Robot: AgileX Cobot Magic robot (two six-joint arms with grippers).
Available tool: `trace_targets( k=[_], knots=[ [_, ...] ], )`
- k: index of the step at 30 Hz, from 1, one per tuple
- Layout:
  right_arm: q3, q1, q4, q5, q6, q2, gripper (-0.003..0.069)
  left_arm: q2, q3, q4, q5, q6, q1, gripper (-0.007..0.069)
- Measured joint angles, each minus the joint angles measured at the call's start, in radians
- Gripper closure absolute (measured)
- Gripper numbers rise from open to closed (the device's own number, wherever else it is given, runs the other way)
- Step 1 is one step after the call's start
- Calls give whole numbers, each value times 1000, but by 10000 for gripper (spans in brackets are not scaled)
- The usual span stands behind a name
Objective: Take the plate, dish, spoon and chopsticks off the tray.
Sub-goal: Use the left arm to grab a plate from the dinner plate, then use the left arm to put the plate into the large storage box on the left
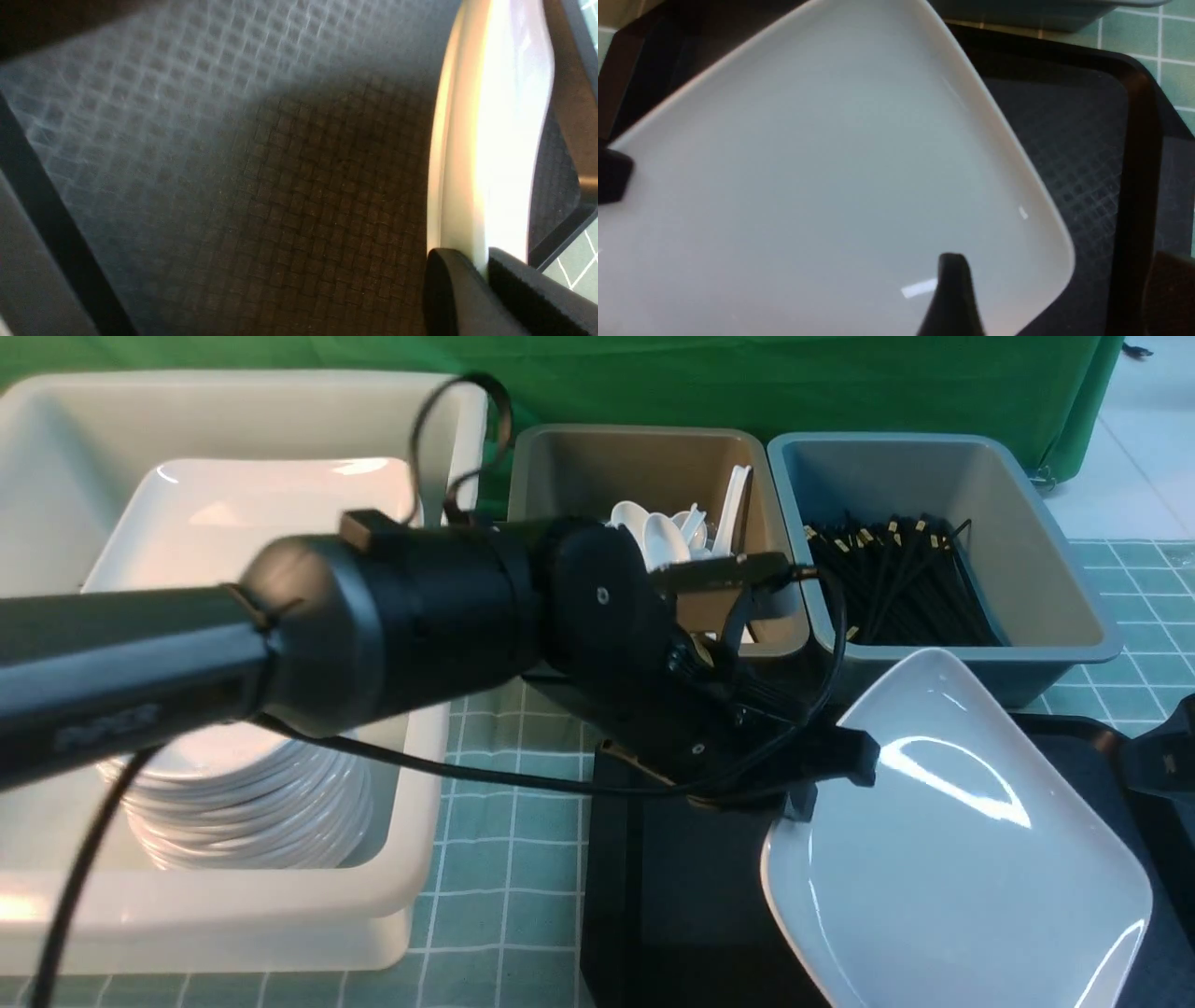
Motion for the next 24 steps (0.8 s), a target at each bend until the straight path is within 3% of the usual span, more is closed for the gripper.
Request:
trace_targets(
  k=[15,24],
  knots=[
    [0,0,0,-18,0,0,125,-60,-31,117,63,-44,28,609],
    [0,0,0,-25,0,0,125,-120,-155,140,160,-62,111,606]
  ],
)
